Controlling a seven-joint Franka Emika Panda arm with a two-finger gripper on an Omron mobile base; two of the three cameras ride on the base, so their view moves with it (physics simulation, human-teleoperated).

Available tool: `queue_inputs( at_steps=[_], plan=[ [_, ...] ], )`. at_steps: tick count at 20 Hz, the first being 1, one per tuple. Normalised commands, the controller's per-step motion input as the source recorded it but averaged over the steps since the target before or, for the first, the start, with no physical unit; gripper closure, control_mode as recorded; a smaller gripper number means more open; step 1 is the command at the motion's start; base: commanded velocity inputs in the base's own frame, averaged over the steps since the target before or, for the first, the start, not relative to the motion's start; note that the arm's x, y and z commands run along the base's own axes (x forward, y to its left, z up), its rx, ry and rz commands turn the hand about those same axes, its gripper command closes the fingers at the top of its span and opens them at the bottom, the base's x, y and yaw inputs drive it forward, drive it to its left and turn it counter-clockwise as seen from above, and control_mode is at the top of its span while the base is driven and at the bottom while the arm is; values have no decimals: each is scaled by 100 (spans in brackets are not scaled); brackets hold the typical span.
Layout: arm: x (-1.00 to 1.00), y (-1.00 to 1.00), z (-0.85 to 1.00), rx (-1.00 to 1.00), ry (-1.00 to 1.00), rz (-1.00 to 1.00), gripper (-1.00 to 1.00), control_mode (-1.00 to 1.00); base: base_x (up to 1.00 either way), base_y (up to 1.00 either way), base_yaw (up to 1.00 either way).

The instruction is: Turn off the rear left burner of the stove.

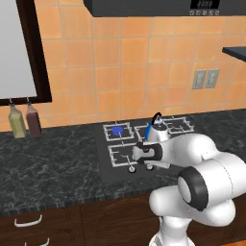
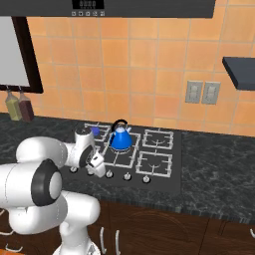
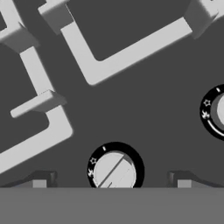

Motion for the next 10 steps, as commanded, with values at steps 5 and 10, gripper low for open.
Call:
queue_inputs(
  at_steps=[5,10],
  plan=[
    [6,0,-1,0,0,0,-100,-100,0,0,0],
    [-4,0,-21,0,0,0,-100,-100,0,0,0]
  ],
)
